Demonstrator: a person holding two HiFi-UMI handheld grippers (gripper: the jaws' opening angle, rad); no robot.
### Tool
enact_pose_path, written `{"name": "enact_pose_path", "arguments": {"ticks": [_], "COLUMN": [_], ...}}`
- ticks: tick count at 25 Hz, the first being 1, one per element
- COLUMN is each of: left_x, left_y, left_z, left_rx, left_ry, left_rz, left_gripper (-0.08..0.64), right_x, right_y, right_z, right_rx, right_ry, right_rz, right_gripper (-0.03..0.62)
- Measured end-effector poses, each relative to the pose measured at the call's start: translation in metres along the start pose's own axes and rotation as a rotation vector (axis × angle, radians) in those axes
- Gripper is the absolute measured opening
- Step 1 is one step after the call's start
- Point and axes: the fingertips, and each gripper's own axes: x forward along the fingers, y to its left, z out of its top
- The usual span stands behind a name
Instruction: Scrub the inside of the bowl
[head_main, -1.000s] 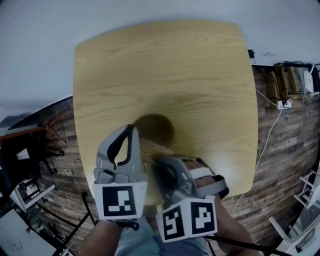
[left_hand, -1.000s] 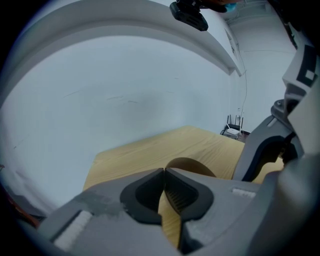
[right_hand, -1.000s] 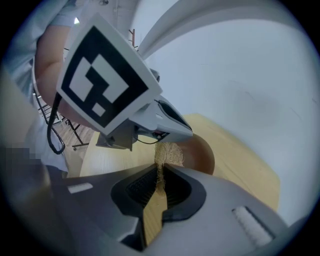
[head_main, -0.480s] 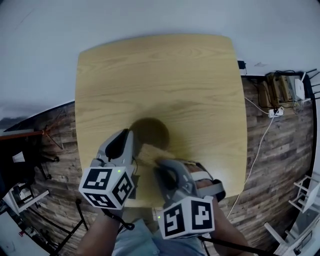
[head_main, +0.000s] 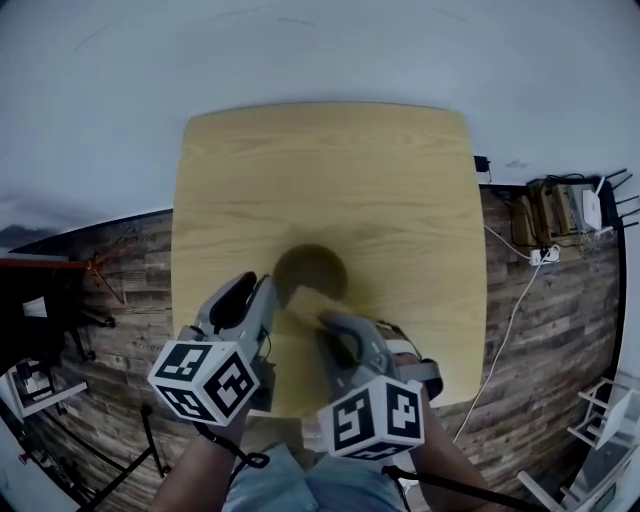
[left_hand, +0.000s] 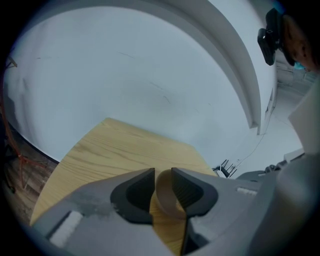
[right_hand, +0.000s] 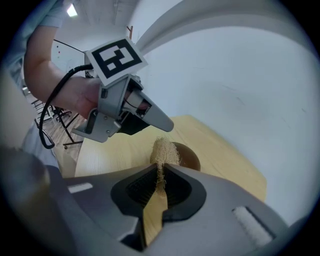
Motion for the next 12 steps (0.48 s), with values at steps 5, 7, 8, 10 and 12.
{"name": "enact_pose_path", "arguments": {"ticks": [5, 7, 8, 10, 12], "left_x": [-0.023, -0.034, -0.041, -0.056, -0.074], "left_y": [0.001, -0.003, -0.007, -0.019, -0.032], "left_z": [0.017, 0.025, 0.029, 0.038, 0.050], "left_rx": [0.006, 0.011, 0.019, 0.049, 0.093], "left_ry": [-0.071, -0.107, -0.126, -0.170, -0.230], "left_rz": [0.004, 0.002, 0.001, 0.003, 0.007], "left_gripper": [0.114, 0.114, 0.114, 0.114, 0.114], "right_x": [-0.013, -0.021, -0.026, -0.040, -0.057], "right_y": [-0.008, -0.013, -0.015, -0.018, -0.021], "right_z": [0.016, 0.024, 0.028, 0.038, 0.051], "right_rx": [0.063, 0.083, 0.093, 0.119, 0.144], "right_ry": [-0.088, -0.129, -0.149, -0.195, -0.252], "right_rz": [-0.041, -0.066, -0.076, -0.090, -0.103], "right_gripper": [0.034, 0.034, 0.034, 0.035, 0.035]}}
